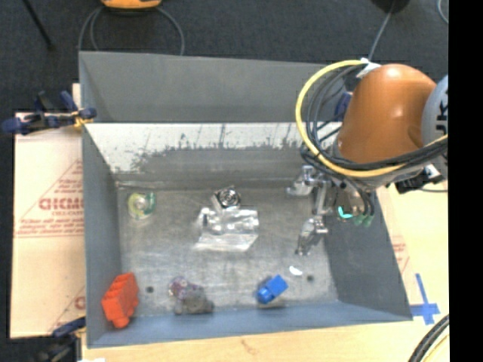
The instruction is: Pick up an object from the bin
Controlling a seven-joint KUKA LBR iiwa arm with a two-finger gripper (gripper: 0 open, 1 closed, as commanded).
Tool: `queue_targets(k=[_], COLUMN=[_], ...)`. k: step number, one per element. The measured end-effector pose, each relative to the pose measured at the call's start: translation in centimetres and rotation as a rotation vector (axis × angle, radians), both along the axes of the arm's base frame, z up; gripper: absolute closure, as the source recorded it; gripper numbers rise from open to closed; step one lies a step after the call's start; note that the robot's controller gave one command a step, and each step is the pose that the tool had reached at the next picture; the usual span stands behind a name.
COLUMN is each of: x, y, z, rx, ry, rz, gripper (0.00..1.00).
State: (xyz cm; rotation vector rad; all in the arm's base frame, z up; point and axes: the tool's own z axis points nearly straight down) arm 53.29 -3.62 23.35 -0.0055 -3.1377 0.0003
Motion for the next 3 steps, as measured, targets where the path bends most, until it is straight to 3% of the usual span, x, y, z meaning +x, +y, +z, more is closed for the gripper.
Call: queue_targets(k=[1,2,3], x=[7.9,8.7,9.9], y=[8.0,7.9,8.8], z=[-10.6,-11.7,-12.2], rx=[0.003,0.006,0.009], ry=[-0.006,-0.033,-0.026], rz=[-0.187,-0.189,0.082], gripper=[0.0,0.0,0.0])
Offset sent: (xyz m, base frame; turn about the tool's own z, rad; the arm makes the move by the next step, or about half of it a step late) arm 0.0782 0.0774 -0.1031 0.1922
